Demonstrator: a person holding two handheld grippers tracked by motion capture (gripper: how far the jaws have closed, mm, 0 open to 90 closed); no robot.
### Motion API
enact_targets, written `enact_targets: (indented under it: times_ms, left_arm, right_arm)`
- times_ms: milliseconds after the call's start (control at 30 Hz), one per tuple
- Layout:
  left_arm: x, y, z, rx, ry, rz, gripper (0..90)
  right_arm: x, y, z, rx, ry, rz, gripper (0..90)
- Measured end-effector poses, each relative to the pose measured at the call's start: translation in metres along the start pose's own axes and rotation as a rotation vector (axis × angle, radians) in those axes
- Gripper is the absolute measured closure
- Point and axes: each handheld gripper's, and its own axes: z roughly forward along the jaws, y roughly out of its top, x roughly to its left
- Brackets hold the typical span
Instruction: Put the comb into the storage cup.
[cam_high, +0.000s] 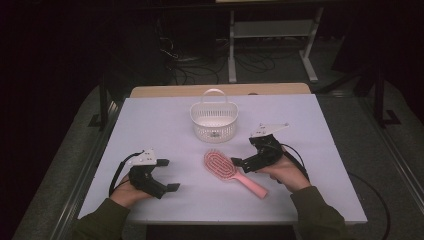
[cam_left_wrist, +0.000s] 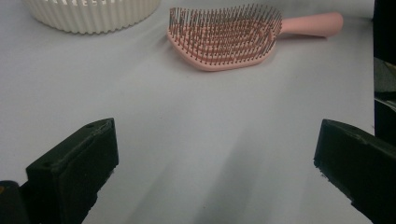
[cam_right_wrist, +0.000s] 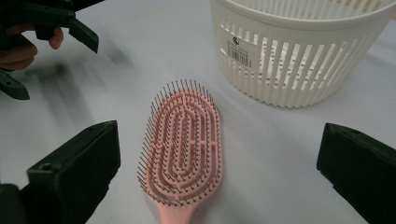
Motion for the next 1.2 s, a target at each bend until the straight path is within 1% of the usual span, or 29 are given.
enact_targets:
  times_ms: [300,500,633,900,1200]
  left_arm:
    - [-0.001,0.000,0.000,0.001,0.000,0.002,0.0]
    - [0.000,0.000,0.000,0.000,0.000,0.004,0.0]
    - [0.000,0.000,0.000,-0.003,0.001,0.003,0.0]
    - [0.000,0.000,-0.001,0.001,0.005,0.008,0.0]
    - [0.000,-0.001,-0.001,0.002,0.009,0.008,0.0]
  right_arm:
    - [0.003,-0.001,-0.001,0.017,-0.010,0.004,0.0]
    - [0.006,-0.003,0.002,0.054,-0.013,-0.018,0.0]
    - [0.006,-0.005,0.003,0.073,-0.014,-0.018,0.0]
    - [0.009,-0.011,0.006,0.100,-0.022,-0.036,0.0]
    - [0.010,-0.014,0.009,0.121,-0.014,-0.036,0.1]
